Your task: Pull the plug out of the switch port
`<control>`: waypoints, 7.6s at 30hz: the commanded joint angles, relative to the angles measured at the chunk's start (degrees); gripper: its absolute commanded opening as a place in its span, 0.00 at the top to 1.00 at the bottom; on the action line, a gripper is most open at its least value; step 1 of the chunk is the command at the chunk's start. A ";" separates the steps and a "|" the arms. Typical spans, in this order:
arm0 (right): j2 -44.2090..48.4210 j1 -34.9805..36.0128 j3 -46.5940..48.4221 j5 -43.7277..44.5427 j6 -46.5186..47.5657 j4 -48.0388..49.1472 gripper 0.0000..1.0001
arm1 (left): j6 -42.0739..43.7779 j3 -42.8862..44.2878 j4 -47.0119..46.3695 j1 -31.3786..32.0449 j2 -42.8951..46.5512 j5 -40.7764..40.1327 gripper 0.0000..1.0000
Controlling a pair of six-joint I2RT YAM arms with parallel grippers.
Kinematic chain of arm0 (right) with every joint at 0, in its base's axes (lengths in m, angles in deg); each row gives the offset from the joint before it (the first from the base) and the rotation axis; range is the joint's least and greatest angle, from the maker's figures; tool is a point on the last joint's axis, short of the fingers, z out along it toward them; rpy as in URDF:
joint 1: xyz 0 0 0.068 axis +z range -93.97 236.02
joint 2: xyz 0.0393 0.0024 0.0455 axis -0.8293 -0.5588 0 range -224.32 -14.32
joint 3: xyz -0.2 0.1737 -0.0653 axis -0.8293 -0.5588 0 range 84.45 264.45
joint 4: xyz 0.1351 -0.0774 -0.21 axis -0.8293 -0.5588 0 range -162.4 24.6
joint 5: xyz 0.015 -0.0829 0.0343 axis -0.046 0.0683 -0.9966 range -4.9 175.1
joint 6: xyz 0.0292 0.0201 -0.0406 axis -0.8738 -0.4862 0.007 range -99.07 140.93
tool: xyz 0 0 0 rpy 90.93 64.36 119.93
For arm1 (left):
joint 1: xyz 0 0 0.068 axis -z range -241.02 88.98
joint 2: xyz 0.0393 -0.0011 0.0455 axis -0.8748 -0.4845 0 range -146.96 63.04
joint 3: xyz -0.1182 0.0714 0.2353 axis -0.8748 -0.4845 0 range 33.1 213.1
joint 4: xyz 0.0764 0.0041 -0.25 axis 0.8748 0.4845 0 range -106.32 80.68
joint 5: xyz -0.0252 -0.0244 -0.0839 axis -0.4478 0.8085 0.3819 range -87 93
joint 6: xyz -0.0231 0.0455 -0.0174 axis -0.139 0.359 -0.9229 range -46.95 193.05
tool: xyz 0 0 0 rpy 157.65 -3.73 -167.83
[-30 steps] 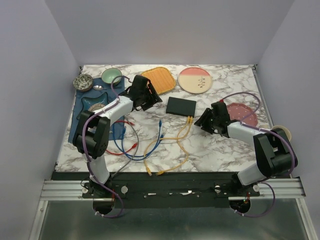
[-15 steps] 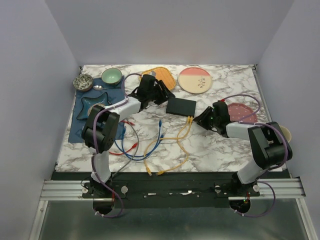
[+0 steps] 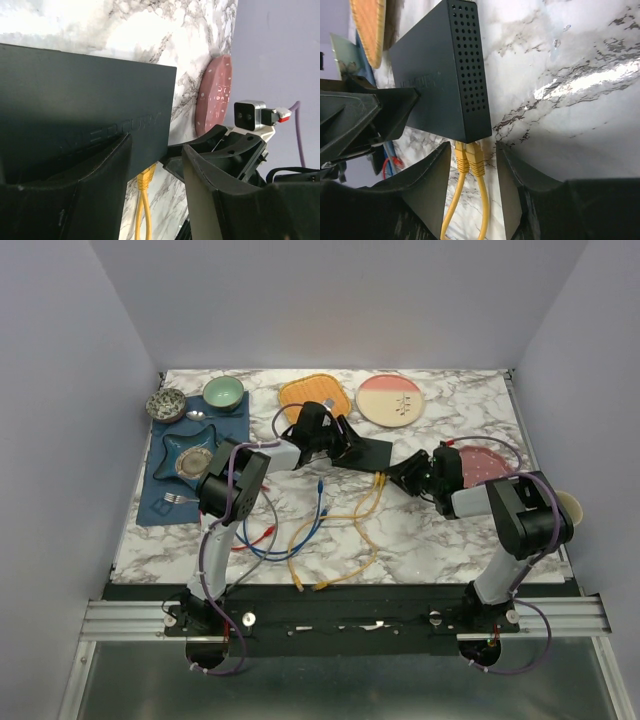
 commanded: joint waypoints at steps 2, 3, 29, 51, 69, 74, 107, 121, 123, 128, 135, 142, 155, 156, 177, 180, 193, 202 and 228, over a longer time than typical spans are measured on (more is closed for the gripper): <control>-4.33 -0.85 -2.58 -2.39 -1.98 5.13 0.54 | -1.36 -0.09 1.13 -0.71 -1.76 1.47 0.42; -4.34 -0.93 -2.58 -2.74 -1.89 5.04 0.56 | -1.54 -0.35 1.13 -0.71 -2.02 1.47 0.42; -6.97 -0.85 2.43 -7.84 0.21 0.30 0.77 | -5.58 -5.71 -2.65 -1.33 -2.20 1.64 0.43; 4.02 -1.02 13.30 12.01 5.66 -26.14 0.60 | -4.45 -19.69 -5.34 -8.89 13.70 -11.00 0.45; -14.61 -1.46 37.75 10.63 13.39 -44.97 0.99 | 6.37 -4.66 22.58 -4.93 6.33 -23.94 0.48; -16.90 0.03 39.87 5.44 15.24 -45.06 0.98 | 4.97 -5.53 21.35 -3.97 5.53 -19.63 0.49; 1.03 13.83 27.22 6.42 16.56 -35.40 0.55 | 6.11 -21.36 18.11 -12.15 35.72 -20.58 0.44; -4.16 8.92 13.24 -14.87 7.69 -11.58 0.50 | -0.83 -21.79 0.95 -5.46 16.79 1.12 0.52; -5.56 8.56 12.98 -16.01 6.72 -10.26 0.50 | -0.22 -21.62 2.35 -5.46 16.35 0.24 0.53; -9.60 7.59 13.42 -20.13 3.30 -5.60 0.51 | -0.74 -21.44 5.35 -6.16 14.07 -1.08 0.53; -12.60 7.33 13.50 -22.96 3.03 -2.43 0.53 | -1.27 -22.06 5.35 -7.30 13.62 -1.08 0.53; -13.57 7.33 15.00 -22.43 4.26 -4.79 0.57 | -1.45 -21.71 5.35 -7.39 13.18 -0.73 0.53; -15.76 7.33 16.75 -21.90 2.50 -3.75 0.60 | -1.89 -22.76 4.29 -7.39 13.18 -0.64 0.53; -15.85 7.33 17.02 -21.99 2.50 -3.75 0.60 | -1.80 -22.85 4.29 -7.39 13.27 -0.55 0.53; -14.27 7.33 15.96 -20.94 7.42 -8.05 0.58 | -2.06 -22.85 3.94 -7.39 12.92 0.06 0.53; -14.01 7.33 15.44 -20.59 7.77 -8.76 0.60 | -1.98 -22.85 3.85 -7.39 12.83 0.06 0.53; -13.91 7.33 15.17 -19.62 8.22 -10.69 0.63 | -2.33 -22.94 3.42 -7.31 12.65 0.15 0.53; -15.06 7.33 16.14 -20.23 5.93 -9.38 0.62 | -2.50 -23.03 3.24 -7.22 12.57 0.15 0.53; -15.32 7.42 19.13 -18.22 7.51 -13.50 0.71 | -2.77 -23.20 2.80 -6.87 12.48 0.32 0.53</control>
